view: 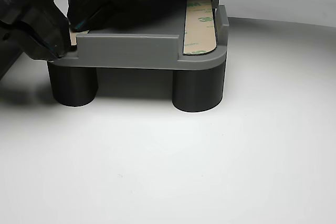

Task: Peel off protective film from adhesive tape.

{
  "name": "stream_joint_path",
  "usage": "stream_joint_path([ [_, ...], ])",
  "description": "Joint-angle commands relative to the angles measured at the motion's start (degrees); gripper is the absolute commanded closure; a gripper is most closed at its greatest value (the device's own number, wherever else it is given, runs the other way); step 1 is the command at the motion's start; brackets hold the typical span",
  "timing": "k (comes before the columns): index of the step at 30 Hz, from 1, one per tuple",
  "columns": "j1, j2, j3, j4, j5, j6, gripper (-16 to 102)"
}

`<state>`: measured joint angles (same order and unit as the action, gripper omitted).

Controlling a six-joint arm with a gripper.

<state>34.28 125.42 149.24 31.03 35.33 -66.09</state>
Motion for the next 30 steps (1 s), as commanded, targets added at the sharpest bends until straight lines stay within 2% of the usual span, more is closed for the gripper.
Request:
stream_joint_path([
  [1,-0.26,1.05,-2.02,-0.26,0.26,-0.18,96],
  [30,-0.26,0.35,-2.02,0.53,0.53,1.58,96],
])
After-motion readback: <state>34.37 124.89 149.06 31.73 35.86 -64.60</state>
